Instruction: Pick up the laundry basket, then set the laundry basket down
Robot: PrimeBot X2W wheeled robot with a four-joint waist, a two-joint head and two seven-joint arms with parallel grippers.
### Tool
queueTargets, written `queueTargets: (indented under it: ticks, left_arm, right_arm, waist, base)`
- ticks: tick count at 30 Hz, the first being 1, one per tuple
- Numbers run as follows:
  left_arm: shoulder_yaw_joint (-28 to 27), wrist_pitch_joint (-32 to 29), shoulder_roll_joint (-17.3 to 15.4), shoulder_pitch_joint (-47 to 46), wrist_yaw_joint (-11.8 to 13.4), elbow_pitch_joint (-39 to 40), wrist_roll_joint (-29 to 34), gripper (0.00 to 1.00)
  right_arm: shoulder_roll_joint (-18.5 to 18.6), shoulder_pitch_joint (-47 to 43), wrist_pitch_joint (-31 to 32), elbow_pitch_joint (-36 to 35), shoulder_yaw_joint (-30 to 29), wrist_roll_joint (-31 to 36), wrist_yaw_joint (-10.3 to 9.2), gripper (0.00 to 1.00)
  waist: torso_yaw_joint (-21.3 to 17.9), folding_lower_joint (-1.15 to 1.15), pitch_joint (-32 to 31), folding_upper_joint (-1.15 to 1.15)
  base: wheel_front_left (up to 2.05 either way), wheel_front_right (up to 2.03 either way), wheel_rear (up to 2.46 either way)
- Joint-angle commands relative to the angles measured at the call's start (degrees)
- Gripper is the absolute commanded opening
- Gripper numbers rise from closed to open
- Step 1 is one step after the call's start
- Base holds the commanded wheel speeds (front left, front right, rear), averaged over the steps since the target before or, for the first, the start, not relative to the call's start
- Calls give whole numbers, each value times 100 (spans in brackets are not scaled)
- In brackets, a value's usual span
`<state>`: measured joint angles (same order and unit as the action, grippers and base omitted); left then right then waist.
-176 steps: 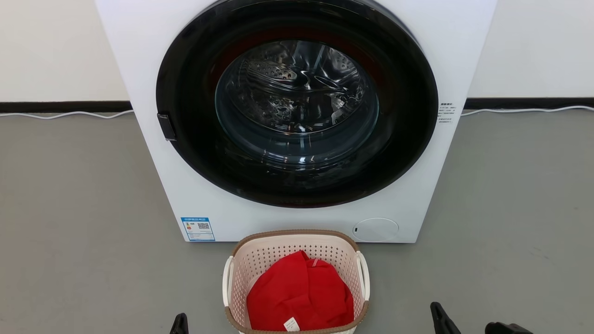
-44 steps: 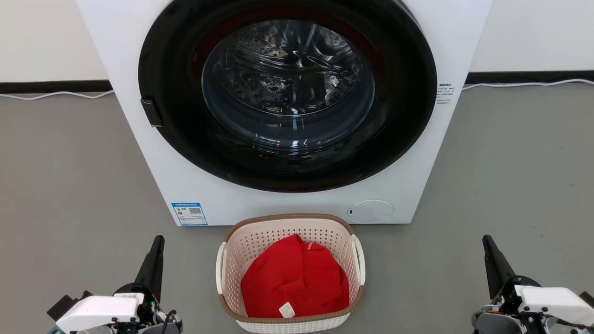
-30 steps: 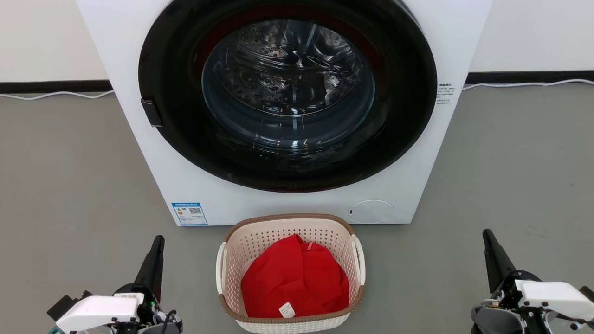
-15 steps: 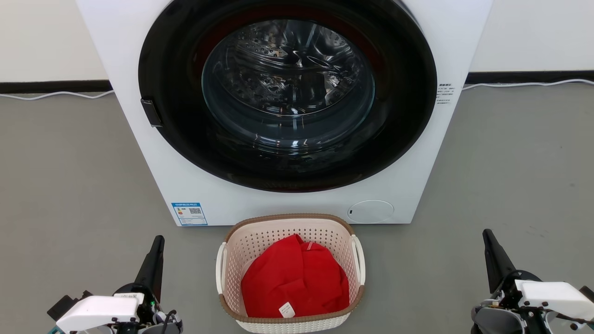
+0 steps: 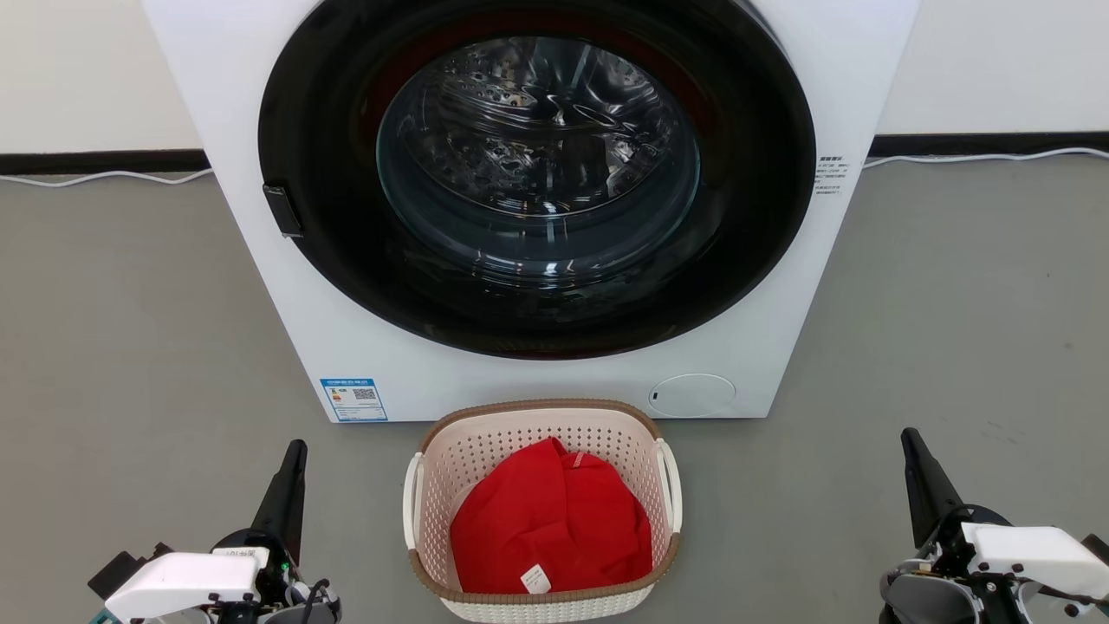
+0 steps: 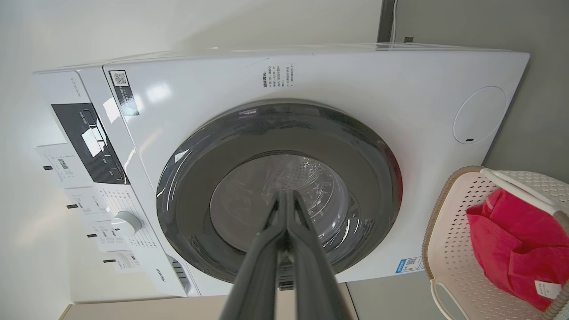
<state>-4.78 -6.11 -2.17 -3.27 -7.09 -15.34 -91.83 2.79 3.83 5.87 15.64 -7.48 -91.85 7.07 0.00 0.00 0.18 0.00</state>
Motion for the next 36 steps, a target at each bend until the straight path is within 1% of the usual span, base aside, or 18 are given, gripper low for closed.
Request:
queueTargets:
  ticks: [1,36]
  left_arm:
    - [-173,-37,-71,-293,-40,129,-34,0]
    - [-173,-37,-71,-292,-40,129,-34,0]
  right_arm:
    - [17,235,58,-162,100,-35,42,0]
    - [13,235,62,-162,95,-31,42,0]
  waist:
    - [0,0,0,0]
    - [0,0,0,0]
  base:
    - [0,0,0]
    - [0,0,0]
